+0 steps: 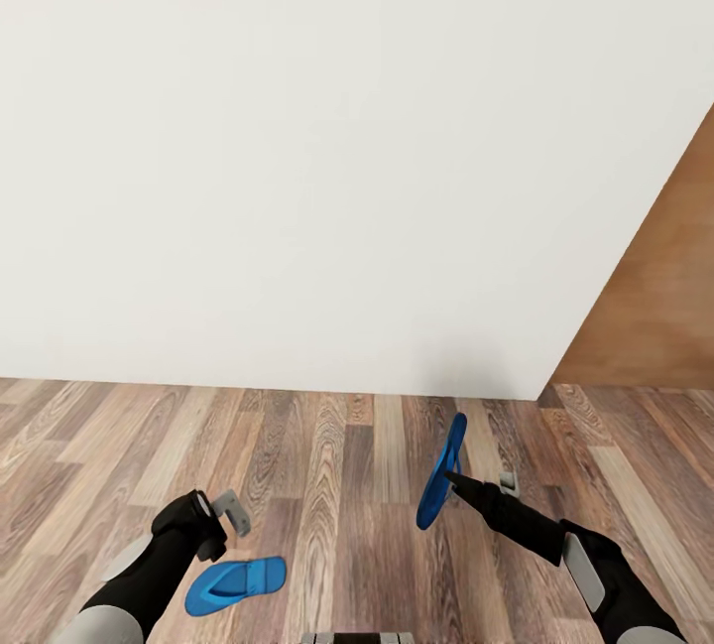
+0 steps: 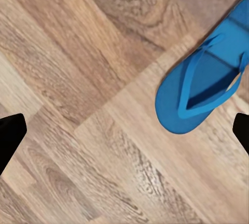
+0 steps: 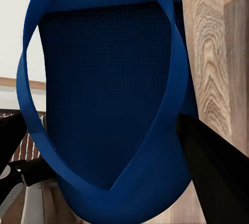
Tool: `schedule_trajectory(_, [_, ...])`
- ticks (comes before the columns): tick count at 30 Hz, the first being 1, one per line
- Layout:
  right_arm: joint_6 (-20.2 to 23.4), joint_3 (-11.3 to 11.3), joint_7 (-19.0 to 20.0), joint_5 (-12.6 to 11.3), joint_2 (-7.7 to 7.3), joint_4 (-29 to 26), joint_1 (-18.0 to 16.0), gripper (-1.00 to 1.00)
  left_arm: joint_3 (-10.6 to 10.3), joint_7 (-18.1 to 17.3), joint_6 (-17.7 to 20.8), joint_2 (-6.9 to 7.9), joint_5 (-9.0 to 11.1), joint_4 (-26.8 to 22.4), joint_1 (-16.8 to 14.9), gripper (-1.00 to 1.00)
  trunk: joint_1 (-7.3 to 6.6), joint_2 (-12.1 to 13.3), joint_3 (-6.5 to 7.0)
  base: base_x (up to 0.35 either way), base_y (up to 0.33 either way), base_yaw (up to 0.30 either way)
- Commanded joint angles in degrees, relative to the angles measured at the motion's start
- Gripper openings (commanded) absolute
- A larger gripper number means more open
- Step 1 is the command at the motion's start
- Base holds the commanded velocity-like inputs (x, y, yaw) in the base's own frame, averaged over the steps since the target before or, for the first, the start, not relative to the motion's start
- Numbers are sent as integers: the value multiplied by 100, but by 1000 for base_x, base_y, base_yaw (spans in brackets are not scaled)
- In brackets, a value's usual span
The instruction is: In the bedroom, move the book from the bed onto either nightstand, and place the two sandals side by side next to the bed.
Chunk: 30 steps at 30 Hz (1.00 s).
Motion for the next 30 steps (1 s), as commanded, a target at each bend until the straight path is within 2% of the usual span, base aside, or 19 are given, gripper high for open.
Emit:
schedule_trajectory(1, [45, -7, 8, -33, 0, 1, -4, -100, -10, -46, 11, 4, -45, -10, -2, 100, 1, -4, -28, 0, 0, 0])
schedule_trajectory(11, [45, -7, 8, -33, -3, 1, -1, -100, -8, -156, 8, -7, -11, -12, -5, 100, 27, -17, -249, 0, 0, 0])
schedule_trajectory(13, [45, -7, 8, -33, -2, 1, -3, -100, -4, -376, 5, 7, -9, -12, -53, 100, 32, -20, -293, 0, 0, 0])
schedule_trajectory(14, [45, -7, 8, -33, -2, 1, -5, -100, -3, -622, 2, 18, -12, -15, -157, 100, 35, -21, -316, 0, 0, 0])
schedule_trajectory(17, [45, -7, 8, -33, 0, 1, -1, -100, -2, -1052, -7, 35, -21, -19, -402, 100, 42, -25, -382, 0, 0, 0])
schedule_trajectory(19, [45, -7, 8, -33, -2, 1, -2, -100, -1, -1185, -10, 41, -22, -20, -525, 100, 47, -28, -426, 0, 0, 0])
schedule_trajectory(30, [45, -7, 8, -33, 0, 1, -4, -100, -1, -1276, -18, 46, -26, -12, -642, 100, 76, -42, -670, 0, 0, 0])
